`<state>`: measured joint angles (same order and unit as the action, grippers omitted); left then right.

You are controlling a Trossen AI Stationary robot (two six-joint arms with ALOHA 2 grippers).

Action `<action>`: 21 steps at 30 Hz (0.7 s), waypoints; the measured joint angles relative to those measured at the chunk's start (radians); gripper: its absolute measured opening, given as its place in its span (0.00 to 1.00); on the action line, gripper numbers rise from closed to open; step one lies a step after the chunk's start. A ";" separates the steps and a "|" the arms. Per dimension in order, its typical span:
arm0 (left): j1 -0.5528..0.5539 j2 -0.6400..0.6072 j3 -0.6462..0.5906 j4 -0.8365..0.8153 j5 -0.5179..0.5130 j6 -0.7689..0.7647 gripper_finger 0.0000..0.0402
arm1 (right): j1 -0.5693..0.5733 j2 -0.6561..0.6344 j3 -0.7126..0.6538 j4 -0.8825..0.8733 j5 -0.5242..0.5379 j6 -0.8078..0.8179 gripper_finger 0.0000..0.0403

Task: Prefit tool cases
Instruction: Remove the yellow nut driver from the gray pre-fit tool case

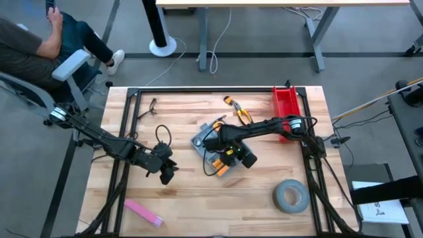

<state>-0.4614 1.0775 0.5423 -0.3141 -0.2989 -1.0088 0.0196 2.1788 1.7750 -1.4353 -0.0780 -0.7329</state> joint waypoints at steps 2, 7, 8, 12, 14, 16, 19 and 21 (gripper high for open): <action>0.000 0.000 0.000 0.000 0.001 0.000 0.34 | -0.004 0.000 0.014 -0.001 0.000 0.009 0.07; 0.000 0.000 0.000 0.011 0.002 0.002 0.34 | -0.035 -0.016 0.032 -0.003 0.000 0.040 0.06; 0.000 0.000 0.000 0.019 0.000 0.003 0.34 | -0.044 -0.021 0.035 -0.002 0.000 0.047 0.06; 0.000 -0.001 0.000 0.048 -0.014 0.028 0.34 | -0.090 -0.056 0.036 0.005 -0.002 0.084 0.06; 0.000 -0.007 0.000 0.053 -0.028 0.032 0.34 | -0.120 -0.076 0.036 0.018 -0.008 0.099 0.07; 0.000 -0.013 0.000 0.053 -0.033 0.039 0.34 | -0.151 -0.095 0.036 0.041 -0.021 0.118 0.07; 0.000 -0.023 0.000 0.053 -0.048 0.047 0.34 | -0.201 -0.133 0.036 0.090 -0.029 0.164 0.06; 0.000 -0.028 0.000 0.055 -0.052 0.049 0.34 | -0.239 -0.158 0.036 0.119 -0.035 0.197 0.06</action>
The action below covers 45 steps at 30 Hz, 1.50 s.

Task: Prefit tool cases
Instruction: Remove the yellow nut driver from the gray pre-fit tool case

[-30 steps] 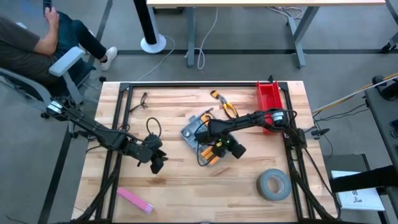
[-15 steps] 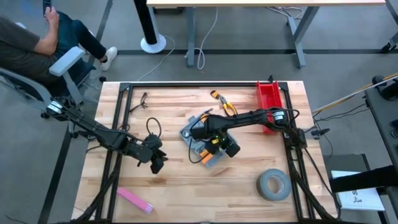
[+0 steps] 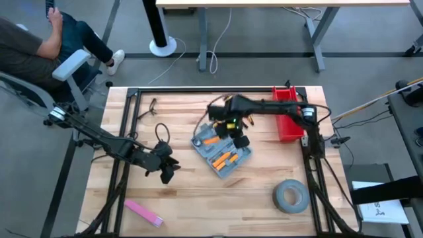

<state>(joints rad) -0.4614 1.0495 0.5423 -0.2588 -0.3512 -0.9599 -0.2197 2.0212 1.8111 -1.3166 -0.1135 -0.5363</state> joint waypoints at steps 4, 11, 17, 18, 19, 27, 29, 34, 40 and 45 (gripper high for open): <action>0.000 -0.007 0.000 0.008 -0.001 0.008 0.34 | -0.079 -0.034 0.000 0.028 0.002 0.051 0.07; 0.000 -0.011 0.000 0.016 -0.014 0.020 0.34 | -0.204 -0.052 0.000 0.084 0.001 0.164 0.07; -0.005 -0.013 0.000 0.035 -0.034 0.035 0.34 | -0.253 -0.043 -0.001 0.103 -0.047 0.205 0.08; -0.005 -0.013 0.000 0.035 -0.039 0.035 0.34 | -0.256 -0.043 -0.002 0.104 -0.048 0.212 0.08; -0.005 -0.013 0.000 0.035 -0.051 0.037 0.34 | -0.257 -0.040 -0.002 0.112 -0.048 0.222 0.09; -0.007 -0.016 0.000 0.044 -0.080 0.053 0.34 | -0.258 0.020 -0.001 0.164 -0.050 0.237 0.06; -0.007 -0.017 0.000 0.049 -0.080 0.054 0.34 | -0.258 0.050 -0.001 0.174 -0.054 0.237 0.06; -0.011 -0.019 0.000 0.053 -0.080 0.054 0.34 | -0.244 0.134 -0.002 0.166 -0.053 0.229 0.08; -0.011 -0.021 0.000 0.053 -0.079 0.054 0.34 | -0.239 0.181 -0.002 0.225 -0.043 0.186 0.05; -0.011 -0.021 0.000 0.053 -0.078 0.054 0.34 | -0.243 0.182 -0.002 0.270 0.044 0.153 0.07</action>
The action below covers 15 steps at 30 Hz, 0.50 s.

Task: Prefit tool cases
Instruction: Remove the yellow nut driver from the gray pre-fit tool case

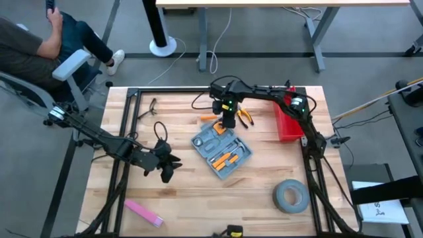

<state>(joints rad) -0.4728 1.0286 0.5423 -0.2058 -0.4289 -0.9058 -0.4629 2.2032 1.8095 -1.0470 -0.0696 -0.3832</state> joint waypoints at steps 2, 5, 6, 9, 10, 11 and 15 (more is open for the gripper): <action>0.000 0.000 0.000 0.000 0.000 0.000 0.34 | -0.003 0.000 0.000 0.016 0.023 -0.006 0.07; 0.000 0.000 0.000 0.000 0.000 0.000 0.34 | -0.006 -0.002 0.000 0.033 0.030 -0.008 0.06; 0.000 0.000 0.000 0.000 0.000 0.000 0.34 | -0.006 -0.002 0.000 0.048 0.039 -0.005 0.05; 0.000 0.000 0.000 0.000 0.001 0.000 0.34 | -0.006 -0.003 0.000 0.088 0.095 0.025 0.05; 0.000 0.000 0.000 0.001 0.001 0.000 0.34 | -0.006 -0.004 0.000 0.097 0.096 0.029 0.06; 0.000 0.000 0.000 0.001 0.001 0.000 0.34 | -0.006 -0.006 0.000 0.102 0.096 0.029 0.06; 0.000 -0.002 0.000 0.003 0.001 -0.001 0.34 | -0.006 -0.008 0.000 0.115 0.127 0.046 0.07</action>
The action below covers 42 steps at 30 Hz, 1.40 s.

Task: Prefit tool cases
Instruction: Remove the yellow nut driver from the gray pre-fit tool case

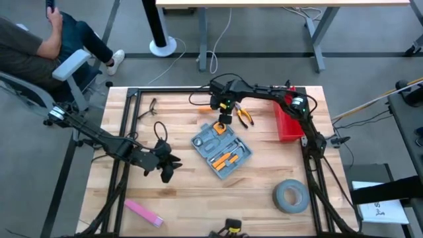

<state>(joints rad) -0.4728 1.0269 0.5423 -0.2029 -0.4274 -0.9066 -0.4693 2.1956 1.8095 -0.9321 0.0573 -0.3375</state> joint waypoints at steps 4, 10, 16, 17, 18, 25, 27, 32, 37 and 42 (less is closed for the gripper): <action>0.000 -0.006 0.000 0.001 0.000 0.000 0.34 | 0.000 0.000 0.000 0.005 0.047 0.001 0.06; 0.000 -0.020 0.000 0.001 0.000 0.004 0.34 | 0.005 0.000 0.000 0.026 -0.003 -0.039 0.07; 0.000 -0.026 0.000 0.001 0.000 0.008 0.34 | 0.011 0.000 0.000 0.040 -0.029 -0.026 0.07; 0.000 -0.026 0.000 0.001 0.000 0.010 0.34 | 0.011 0.000 0.000 0.044 -0.038 -0.021 0.07; 0.000 -0.025 0.000 0.001 0.000 0.011 0.34 | 0.013 0.002 0.000 0.053 -0.038 -0.018 0.06; 0.000 -0.025 0.000 0.001 -0.001 0.012 0.34 | 0.022 0.006 0.005 0.133 -0.068 0.013 0.06; 0.000 -0.025 0.000 0.001 -0.001 0.017 0.34 | 0.022 0.006 0.019 0.128 -0.067 0.024 0.07; 0.000 -0.025 0.000 0.002 -0.008 0.033 0.34 | 0.025 0.063 0.115 0.091 -0.085 0.030 0.07; 0.000 -0.026 0.000 0.002 -0.008 0.034 0.34 | 0.032 0.190 0.295 -0.024 -0.088 0.029 0.07; 0.000 -0.025 0.000 0.001 -0.001 0.034 0.34 | 0.037 0.297 0.490 -0.155 -0.085 0.018 0.08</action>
<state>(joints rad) -0.4725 1.0016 0.5423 -0.2022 -0.4286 -0.8722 -0.4320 2.4928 2.2992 -1.0869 -0.0279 -0.3197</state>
